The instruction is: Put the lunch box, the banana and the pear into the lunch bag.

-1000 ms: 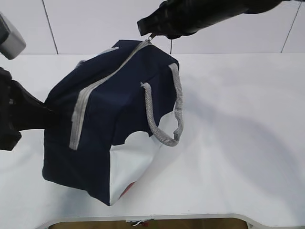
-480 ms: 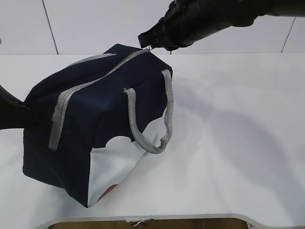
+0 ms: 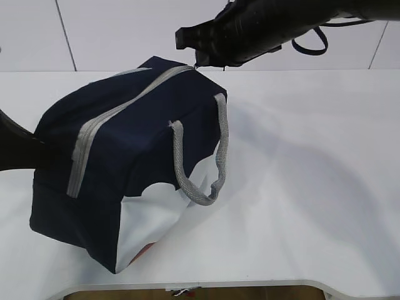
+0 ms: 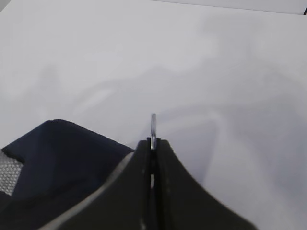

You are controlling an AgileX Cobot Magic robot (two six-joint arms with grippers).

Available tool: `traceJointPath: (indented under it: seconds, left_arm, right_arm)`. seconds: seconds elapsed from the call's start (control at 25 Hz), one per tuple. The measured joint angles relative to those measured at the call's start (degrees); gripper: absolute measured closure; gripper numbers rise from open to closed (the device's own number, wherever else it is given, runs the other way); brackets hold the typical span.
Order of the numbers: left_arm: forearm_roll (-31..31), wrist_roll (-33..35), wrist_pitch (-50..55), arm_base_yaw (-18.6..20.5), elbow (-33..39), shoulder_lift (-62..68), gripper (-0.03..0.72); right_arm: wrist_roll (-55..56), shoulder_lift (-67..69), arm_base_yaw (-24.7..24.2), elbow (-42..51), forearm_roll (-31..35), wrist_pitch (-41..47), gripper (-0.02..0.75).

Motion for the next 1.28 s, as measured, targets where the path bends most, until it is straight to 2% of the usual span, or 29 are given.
traceJointPath:
  seconds: [0.44, 0.72, 0.84, 1.08, 1.28]
  left_arm:
    - [0.00, 0.00, 1.65, 0.00, 0.00, -2.04, 0.690]
    - [-0.14, -0.39, 2.13, 0.00, 0.00, -2.04, 0.682]
    - [-1.06, -2.35, 2.23, 0.00, 0.00, -2.16, 0.605]
    - [-1.29, -5.30, 3.31, 0.00, -3.41, -2.67, 0.310]
    - [1.38, -10.09, 3.45, 0.00, -9.16, -2.76, 0.263]
  right_arm:
    - [-0.14, 3.67, -0.20, -0.32, -2.80, 0.26, 0.725]
    - [-0.21, 3.43, -0.20, -0.45, 2.09, 0.41, 0.725]
    - [-1.02, 3.11, -0.20, -0.45, 4.83, 0.44, 0.725]
    - [-6.50, 2.24, -0.20, -1.65, 11.64, 1.86, 0.725]
    - [-10.01, 2.24, -0.20, -3.72, 15.95, 3.36, 0.725]
